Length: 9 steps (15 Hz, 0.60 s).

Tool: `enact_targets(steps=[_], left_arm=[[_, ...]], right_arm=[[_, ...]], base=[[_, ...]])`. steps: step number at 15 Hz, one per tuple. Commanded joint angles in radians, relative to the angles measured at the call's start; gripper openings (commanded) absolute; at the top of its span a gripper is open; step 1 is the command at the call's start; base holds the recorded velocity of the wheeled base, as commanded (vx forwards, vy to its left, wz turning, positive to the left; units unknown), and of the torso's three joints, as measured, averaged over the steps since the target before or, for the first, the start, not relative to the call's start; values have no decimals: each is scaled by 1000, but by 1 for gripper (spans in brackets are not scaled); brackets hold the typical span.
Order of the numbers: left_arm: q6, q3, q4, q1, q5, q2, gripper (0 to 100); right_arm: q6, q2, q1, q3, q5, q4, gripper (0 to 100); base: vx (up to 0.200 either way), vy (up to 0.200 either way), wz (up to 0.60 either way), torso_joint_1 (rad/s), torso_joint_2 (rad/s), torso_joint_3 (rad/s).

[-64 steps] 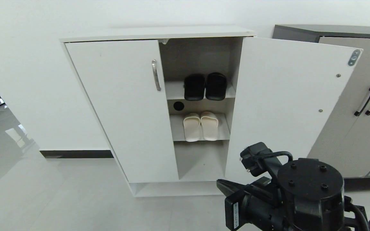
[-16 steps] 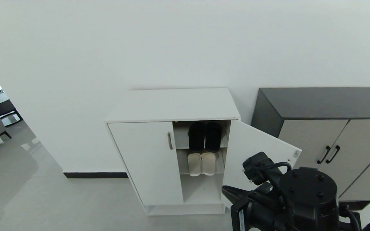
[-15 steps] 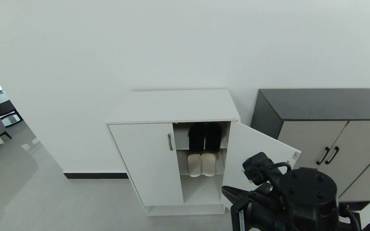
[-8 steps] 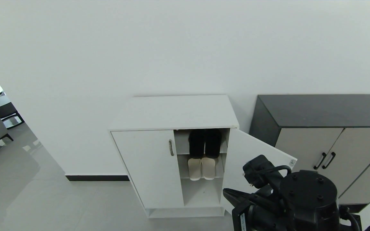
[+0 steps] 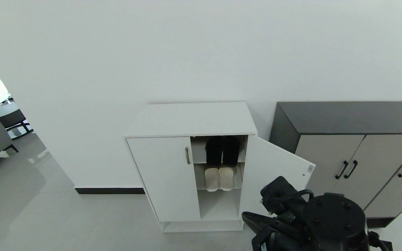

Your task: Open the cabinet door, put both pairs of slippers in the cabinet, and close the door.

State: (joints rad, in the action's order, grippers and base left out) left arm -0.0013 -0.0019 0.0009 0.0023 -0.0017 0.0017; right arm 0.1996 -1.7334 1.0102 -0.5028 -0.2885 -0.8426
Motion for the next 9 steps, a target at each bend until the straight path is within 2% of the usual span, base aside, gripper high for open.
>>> enact_targets(steps=[1, 3, 7, 8, 9], left_arm=[[0, 0, 1, -1, 0, 0, 0], [0, 2, 1, 1, 0, 0, 0], [0, 0, 1, 1, 0, 0, 0], [0, 2, 1, 1, 0, 0, 0], [0, 0, -1, 1, 0, 0, 0]], right_arm=[[-2, -3, -7, 4, -3, -6, 0], [-2, -15, -18, 0, -6, -10, 0], [-2, -18, 18, 6, 0, -12, 0], [-3, -23, 2, 4, -1, -12, 0], [-12, -26, -70, -2, 0, -10, 0]], base=[[0, 0, 0, 0, 0, 0], [-200, 0, 0, 27, 10, 0], [-200, 0, 0, 7, 1, 2], [0, 0, 0, 0, 0, 0], [0, 0, 0, 0, 0, 0]])
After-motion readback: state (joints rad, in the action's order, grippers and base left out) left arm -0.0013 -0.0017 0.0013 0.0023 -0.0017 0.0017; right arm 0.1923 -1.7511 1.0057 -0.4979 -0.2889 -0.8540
